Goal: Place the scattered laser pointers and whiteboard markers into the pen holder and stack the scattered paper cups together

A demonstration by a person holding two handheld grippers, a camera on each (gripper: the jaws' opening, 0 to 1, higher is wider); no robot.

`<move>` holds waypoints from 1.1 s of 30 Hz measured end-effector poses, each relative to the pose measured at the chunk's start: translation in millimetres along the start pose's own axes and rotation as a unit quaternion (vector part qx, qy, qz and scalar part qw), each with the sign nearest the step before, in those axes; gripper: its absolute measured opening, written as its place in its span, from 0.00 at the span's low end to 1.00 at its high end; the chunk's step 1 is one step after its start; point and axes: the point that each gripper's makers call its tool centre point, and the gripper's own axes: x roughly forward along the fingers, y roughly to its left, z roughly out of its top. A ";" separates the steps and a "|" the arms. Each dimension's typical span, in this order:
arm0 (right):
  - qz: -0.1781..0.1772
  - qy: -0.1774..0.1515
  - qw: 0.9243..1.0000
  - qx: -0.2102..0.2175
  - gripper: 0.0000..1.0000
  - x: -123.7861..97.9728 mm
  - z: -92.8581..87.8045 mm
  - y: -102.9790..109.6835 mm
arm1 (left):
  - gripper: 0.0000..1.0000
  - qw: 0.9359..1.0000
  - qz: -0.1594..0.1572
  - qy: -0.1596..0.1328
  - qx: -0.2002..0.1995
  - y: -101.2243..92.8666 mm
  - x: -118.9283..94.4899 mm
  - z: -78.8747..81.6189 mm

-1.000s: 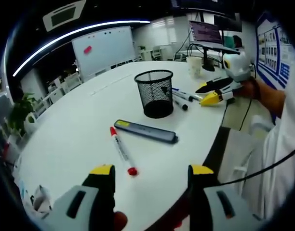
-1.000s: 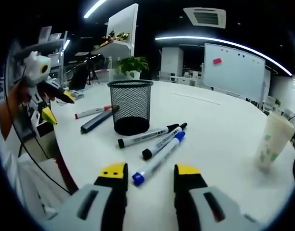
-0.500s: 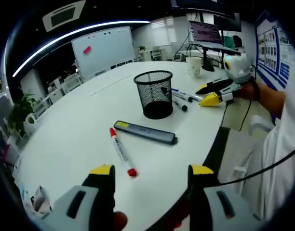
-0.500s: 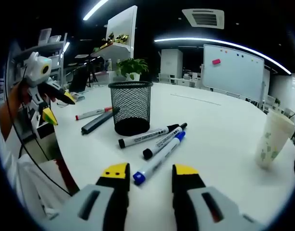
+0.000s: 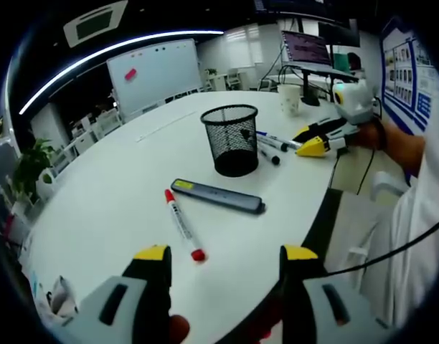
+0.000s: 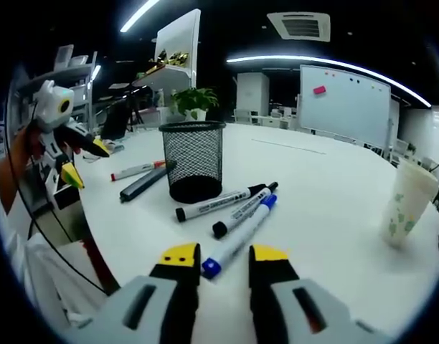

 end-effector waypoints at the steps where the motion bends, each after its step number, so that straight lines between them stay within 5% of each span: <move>1: -0.001 0.002 1.000 0.001 0.26 0.0 -0.6 -0.3 | 0.61 1.000 0.000 0.000 0.000 -0.1 0.1 -0.1; 33: -0.048 -0.005 0.998 0.032 0.16 -1.1 -2.6 -13.4 | 0.61 1.000 -0.002 0.000 0.000 1.0 3.1 -0.3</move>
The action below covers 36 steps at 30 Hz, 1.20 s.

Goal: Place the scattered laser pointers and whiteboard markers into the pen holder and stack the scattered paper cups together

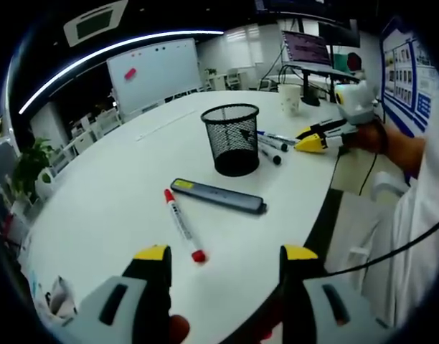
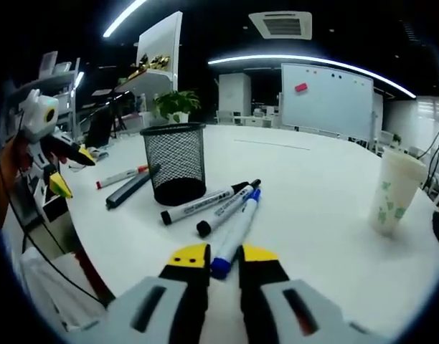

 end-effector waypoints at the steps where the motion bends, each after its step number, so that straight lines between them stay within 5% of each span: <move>1: -0.002 -0.001 1.000 0.002 0.16 0.0 0.0 -0.6 | 0.61 1.000 0.001 0.000 0.000 0.7 -0.2 -0.3; 36: -0.023 -0.008 0.999 0.043 0.11 -0.3 0.2 -6.4 | 0.61 1.000 0.001 0.003 0.001 2.0 0.2 -0.3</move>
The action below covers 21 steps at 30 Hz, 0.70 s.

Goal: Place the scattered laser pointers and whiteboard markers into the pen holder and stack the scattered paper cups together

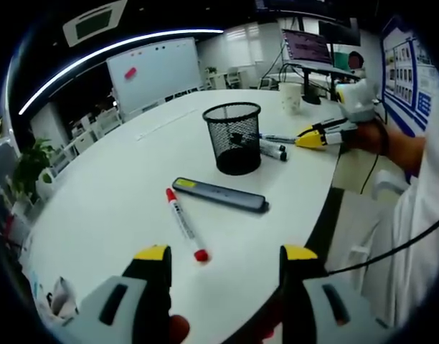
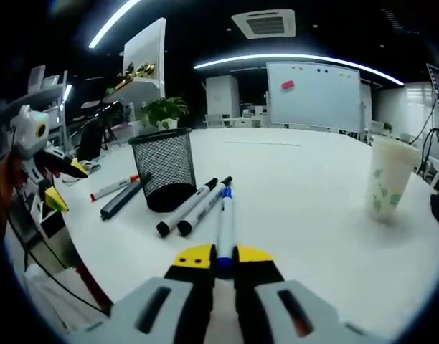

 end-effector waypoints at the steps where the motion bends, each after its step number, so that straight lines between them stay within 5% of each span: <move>1: -0.001 -0.001 1.000 0.002 0.11 -0.1 0.0 -0.5 | 0.61 1.000 0.000 0.000 0.000 -0.2 0.0 0.1; 21: -0.003 -0.016 1.000 -0.007 0.11 -0.6 2.5 -2.1 | 0.61 1.000 0.000 0.003 -0.002 0.2 1.3 -2.3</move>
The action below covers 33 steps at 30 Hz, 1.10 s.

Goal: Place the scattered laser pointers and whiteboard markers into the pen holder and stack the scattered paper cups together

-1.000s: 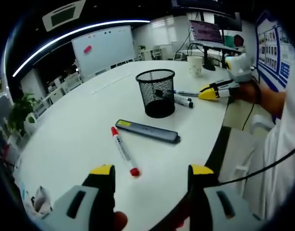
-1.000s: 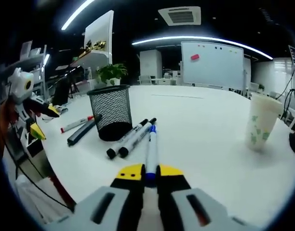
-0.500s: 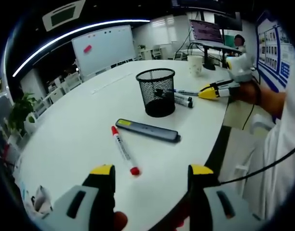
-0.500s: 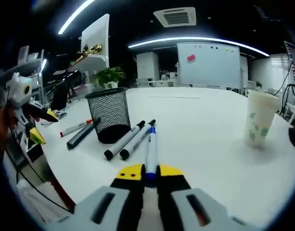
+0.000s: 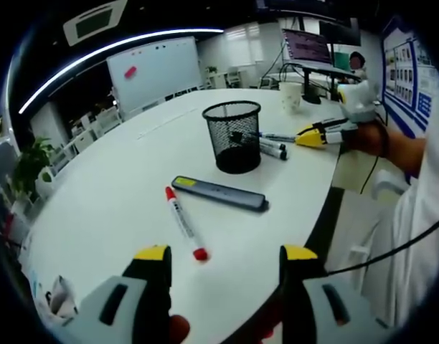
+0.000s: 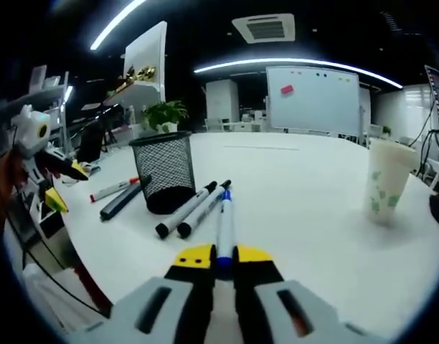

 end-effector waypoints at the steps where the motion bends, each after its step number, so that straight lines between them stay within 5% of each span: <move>1: -0.001 0.000 1.000 -0.002 0.11 -0.1 0.0 -0.3 | 0.61 1.000 0.000 0.000 0.000 0.0 -0.1 -0.2; 33: -0.012 -0.066 0.997 -0.036 0.11 -10.3 34.0 -1.3 | 0.61 1.000 0.000 -0.002 -0.002 0.1 -1.0 -0.7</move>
